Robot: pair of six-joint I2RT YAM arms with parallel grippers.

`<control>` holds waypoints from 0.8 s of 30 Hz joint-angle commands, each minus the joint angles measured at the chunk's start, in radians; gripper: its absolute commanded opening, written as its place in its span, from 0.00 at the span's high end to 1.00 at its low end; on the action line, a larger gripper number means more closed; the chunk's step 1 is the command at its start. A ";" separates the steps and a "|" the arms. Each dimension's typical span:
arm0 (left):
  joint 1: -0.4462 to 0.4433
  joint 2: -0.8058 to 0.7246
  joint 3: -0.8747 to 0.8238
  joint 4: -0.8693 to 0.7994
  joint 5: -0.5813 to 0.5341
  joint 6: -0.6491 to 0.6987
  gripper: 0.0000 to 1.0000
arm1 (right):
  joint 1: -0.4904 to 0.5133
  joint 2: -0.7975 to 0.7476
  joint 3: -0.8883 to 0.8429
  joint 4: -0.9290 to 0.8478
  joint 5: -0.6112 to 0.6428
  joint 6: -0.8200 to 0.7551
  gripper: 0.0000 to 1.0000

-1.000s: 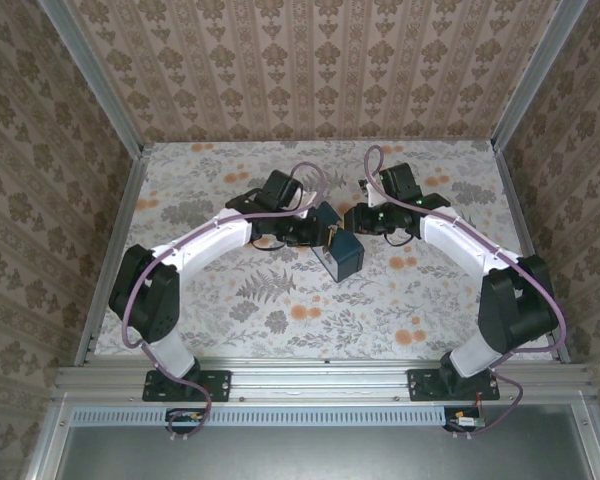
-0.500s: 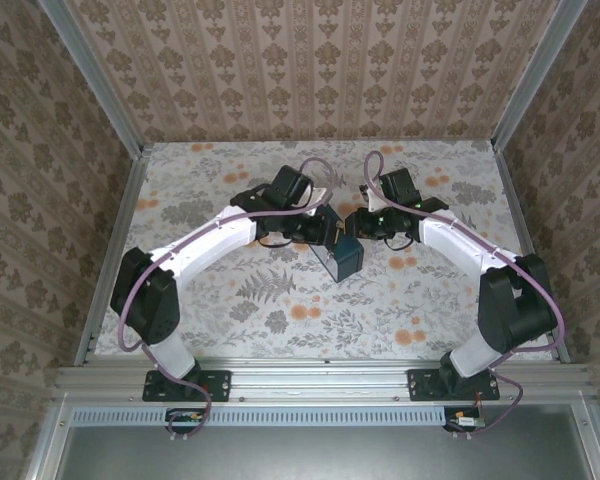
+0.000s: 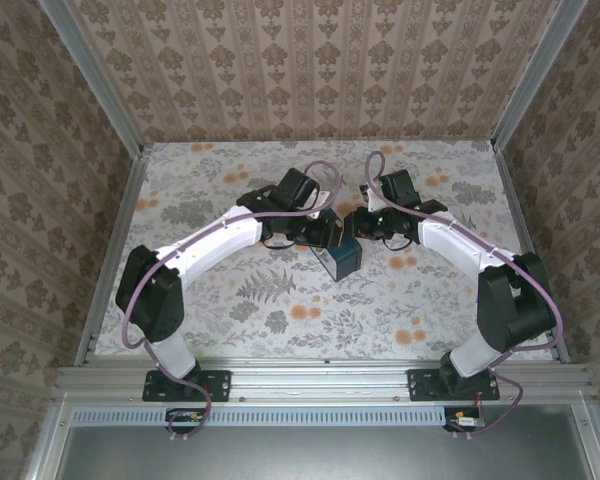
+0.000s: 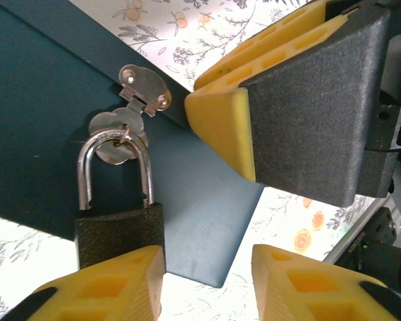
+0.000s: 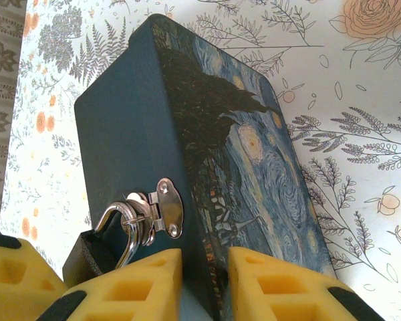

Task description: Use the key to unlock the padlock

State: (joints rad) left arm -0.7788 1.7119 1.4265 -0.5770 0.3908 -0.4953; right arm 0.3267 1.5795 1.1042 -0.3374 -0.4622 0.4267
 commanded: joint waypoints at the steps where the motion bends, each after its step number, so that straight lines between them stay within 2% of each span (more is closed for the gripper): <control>1: 0.023 -0.091 -0.030 -0.014 -0.021 -0.014 0.55 | -0.004 0.021 -0.012 -0.005 -0.016 0.008 0.74; 4: 0.052 -0.126 -0.091 0.002 -0.017 -0.028 0.51 | -0.003 0.020 -0.015 -0.012 -0.013 0.003 0.74; 7: 0.079 -0.129 -0.166 0.074 0.035 -0.045 0.47 | -0.003 0.020 -0.019 -0.009 -0.014 0.003 0.74; 10: 0.090 -0.105 -0.204 0.163 0.111 -0.079 0.46 | -0.003 0.022 -0.020 -0.011 -0.013 0.005 0.74; 13: 0.090 -0.077 -0.203 0.214 0.135 -0.097 0.46 | -0.002 0.023 -0.024 -0.007 -0.013 0.009 0.74; 18: 0.088 -0.043 -0.199 0.289 0.184 -0.139 0.51 | -0.002 0.025 -0.024 -0.007 -0.015 0.010 0.74; 24: 0.080 -0.058 -0.181 0.266 0.171 -0.135 0.56 | -0.002 0.029 -0.027 -0.010 -0.012 0.007 0.74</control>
State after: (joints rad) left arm -0.6918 1.6611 1.2259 -0.3279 0.5362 -0.6174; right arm 0.3267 1.5795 1.1038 -0.3378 -0.4648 0.4267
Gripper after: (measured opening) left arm 0.444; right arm 0.259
